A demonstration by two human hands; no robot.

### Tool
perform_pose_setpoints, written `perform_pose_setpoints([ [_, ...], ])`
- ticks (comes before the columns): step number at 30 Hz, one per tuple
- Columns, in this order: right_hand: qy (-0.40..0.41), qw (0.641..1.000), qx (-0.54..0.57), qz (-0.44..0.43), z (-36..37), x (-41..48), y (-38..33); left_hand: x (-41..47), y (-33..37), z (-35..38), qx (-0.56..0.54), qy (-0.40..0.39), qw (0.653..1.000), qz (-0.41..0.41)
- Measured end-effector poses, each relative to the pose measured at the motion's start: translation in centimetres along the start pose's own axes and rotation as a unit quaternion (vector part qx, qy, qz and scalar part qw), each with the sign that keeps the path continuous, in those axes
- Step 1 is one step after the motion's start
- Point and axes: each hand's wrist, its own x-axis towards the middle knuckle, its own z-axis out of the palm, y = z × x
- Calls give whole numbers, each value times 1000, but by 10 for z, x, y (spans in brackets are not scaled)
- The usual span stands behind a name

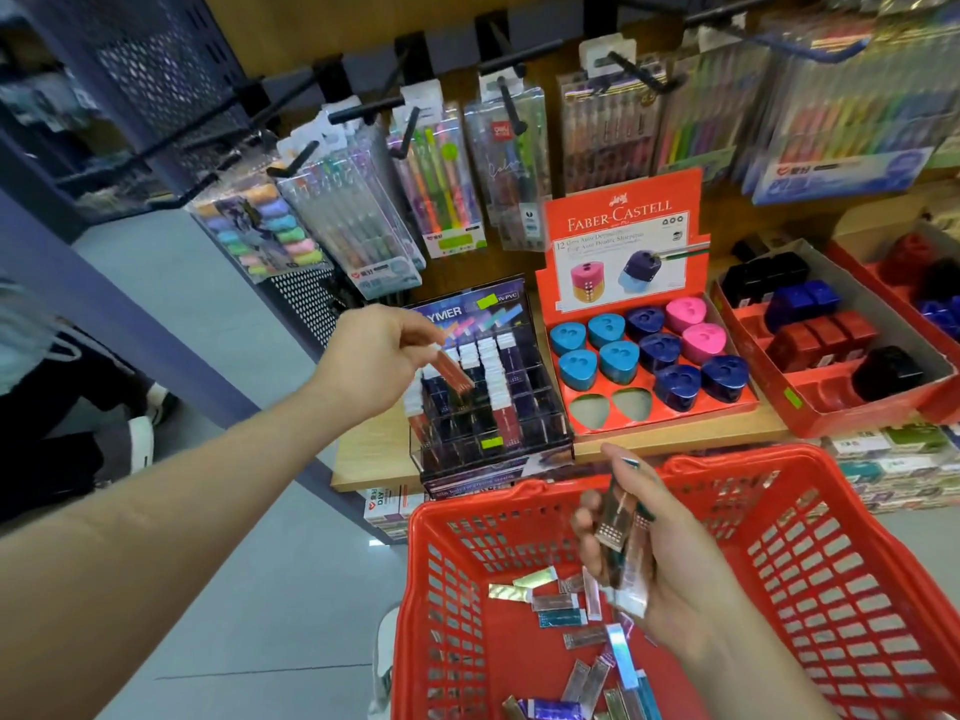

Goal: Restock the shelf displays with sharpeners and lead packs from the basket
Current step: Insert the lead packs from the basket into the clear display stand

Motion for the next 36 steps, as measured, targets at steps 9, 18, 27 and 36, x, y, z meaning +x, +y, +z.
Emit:
perform_pose_setpoints([
  [9,5,998,-58,-37,3,10,-2,23,-29,7,-9,-3,1000,-21],
  [18,-31,999,-39,12,2,19,-2,31,-37,27,40,-40,998,12],
  [27,18,996,-90,19,3,22,3,33,-43,31,0,-33,999,8],
  [36,36,995,-81,50,13,24,7,39,-39,30,13,-53,998,27],
])
